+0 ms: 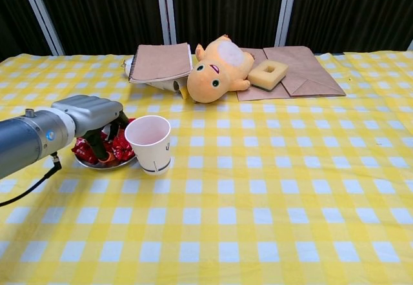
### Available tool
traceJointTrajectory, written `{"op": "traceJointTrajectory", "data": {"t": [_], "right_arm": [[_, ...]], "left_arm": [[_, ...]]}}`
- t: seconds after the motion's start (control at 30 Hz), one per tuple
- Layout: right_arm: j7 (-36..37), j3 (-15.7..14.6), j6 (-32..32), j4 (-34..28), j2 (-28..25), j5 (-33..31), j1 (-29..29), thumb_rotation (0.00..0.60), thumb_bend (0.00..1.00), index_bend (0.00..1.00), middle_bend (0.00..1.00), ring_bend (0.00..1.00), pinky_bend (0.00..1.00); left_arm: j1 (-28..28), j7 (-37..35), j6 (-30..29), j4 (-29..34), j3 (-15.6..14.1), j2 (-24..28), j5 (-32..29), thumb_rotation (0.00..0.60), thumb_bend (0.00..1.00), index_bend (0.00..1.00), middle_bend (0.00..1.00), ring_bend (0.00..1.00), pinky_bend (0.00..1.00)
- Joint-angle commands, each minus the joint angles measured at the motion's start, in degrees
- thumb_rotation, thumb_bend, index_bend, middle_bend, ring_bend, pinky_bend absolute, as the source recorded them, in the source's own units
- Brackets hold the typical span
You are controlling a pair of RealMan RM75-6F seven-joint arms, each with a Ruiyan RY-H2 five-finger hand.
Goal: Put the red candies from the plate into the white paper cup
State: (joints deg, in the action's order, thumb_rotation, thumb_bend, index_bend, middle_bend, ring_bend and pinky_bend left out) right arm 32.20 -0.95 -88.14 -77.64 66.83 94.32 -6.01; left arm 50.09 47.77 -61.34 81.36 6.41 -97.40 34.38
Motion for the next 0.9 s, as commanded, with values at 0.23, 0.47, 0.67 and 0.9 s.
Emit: {"op": "traceJointTrajectory", "data": {"t": [0.23,0.47,0.67,0.9], "right_arm": [[0.0,0.1,-0.1,0.0,0.0,-0.1,0.1,0.6,0.42,0.0,0.0,0.0,0.0],[0.0,0.1,0.0,0.0,0.0,-0.2,0.1,0.6,0.42,0.0,0.0,0.0,0.0],[-0.1,0.2,0.0,0.0,0.1,-0.3,0.0,0.6,0.42,0.0,0.0,0.0,0.0],[-0.2,0.2,0.1,0.0,0.1,-0.3,0.0,0.6,0.42,0.0,0.0,0.0,0.0]], "left_arm": [[-0.9,-0.5,-0.4,-0.4,-0.3,0.4,1.2,0.6,0.37,0.57,0.6,0.92,0.94],[-1.4,-1.3,-0.9,0.7,0.5,1.9,2.3,0.6,0.38,0.58,0.62,0.92,0.94],[-1.2,-1.5,-1.8,3.5,2.0,4.5,3.0,0.6,0.38,0.59,0.62,0.92,0.94],[-0.9,-0.7,-2.7,7.6,3.1,7.9,3.1,0.6,0.38,0.59,0.62,0.92,0.94]]}}
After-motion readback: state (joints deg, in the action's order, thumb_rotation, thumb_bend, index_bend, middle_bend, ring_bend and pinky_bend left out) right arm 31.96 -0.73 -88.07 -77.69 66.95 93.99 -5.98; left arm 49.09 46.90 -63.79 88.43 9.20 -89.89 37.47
